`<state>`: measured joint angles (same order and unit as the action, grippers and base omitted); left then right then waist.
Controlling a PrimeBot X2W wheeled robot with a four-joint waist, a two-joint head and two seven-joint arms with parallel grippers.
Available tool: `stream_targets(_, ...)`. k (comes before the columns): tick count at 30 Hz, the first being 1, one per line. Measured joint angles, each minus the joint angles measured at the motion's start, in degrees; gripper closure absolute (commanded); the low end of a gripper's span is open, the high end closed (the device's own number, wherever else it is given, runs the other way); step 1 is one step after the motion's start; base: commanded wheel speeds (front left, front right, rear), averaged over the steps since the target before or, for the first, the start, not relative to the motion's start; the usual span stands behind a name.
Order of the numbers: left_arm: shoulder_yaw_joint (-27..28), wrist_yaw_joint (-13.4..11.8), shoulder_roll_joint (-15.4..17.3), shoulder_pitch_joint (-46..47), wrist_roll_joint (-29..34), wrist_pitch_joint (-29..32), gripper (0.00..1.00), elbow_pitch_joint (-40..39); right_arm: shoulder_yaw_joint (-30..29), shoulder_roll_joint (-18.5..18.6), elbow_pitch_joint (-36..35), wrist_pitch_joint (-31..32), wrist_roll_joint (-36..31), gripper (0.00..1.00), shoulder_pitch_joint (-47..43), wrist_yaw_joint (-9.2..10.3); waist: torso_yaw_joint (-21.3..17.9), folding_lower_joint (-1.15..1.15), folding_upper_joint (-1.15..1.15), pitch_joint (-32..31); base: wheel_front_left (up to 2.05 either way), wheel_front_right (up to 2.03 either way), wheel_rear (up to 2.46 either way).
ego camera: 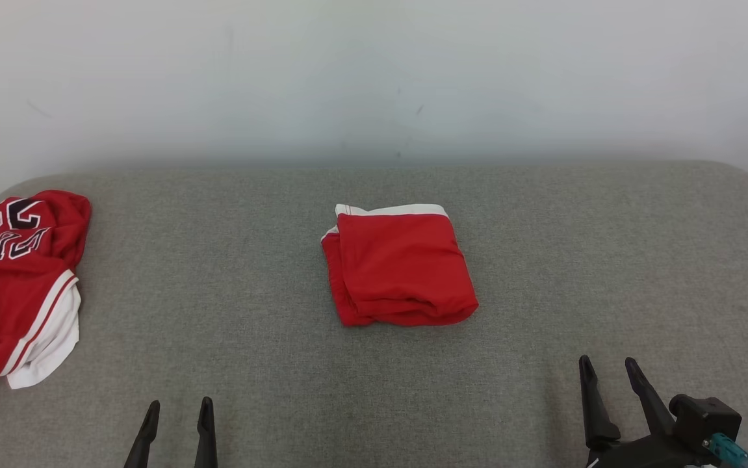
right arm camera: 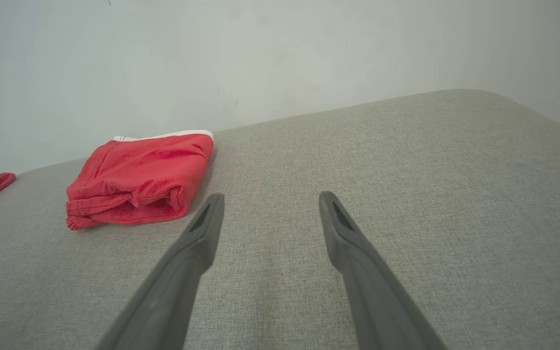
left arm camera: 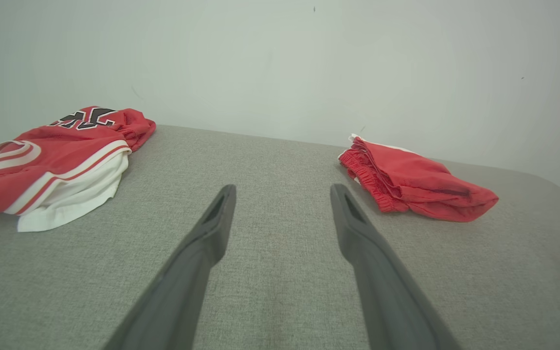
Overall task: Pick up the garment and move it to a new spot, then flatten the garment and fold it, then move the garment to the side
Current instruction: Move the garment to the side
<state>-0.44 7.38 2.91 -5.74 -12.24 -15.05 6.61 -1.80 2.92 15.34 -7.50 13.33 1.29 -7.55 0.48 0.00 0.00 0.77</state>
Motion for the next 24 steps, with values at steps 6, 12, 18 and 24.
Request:
stream_targets(6,-0.63,0.02,0.00,0.09,0.07,0.00,0.00,0.03,-0.35,0.00,0.18,0.42,0.20,0.00,0.57,0.00,0.68,0.00,0.00,0.05,0.00,0.00,0.00)
stream_targets(12,-0.89,-0.15,0.00,0.09,0.07,0.00,0.00,-0.16,-1.14,-0.03,0.03,2.13,0.20,0.00,0.96,0.00,1.12,0.00,0.00,0.19,0.00,0.00,0.00)
stream_targets(18,-2.40,-0.40,-0.01,0.12,0.04,0.00,0.00,-0.32,-3.16,0.03,1.19,15.60,3.75,0.00,5.15,0.00,1.99,0.00,0.00,0.42,0.00,0.00,0.00)
stream_targets(24,-3.83,-0.82,0.00,0.97,-0.26,0.00,0.00,-0.60,-3.83,-0.02,0.44,33.95,0.81,0.00,14.10,0.00,3.25,0.00,0.00,1.20,0.00,0.00,0.00)
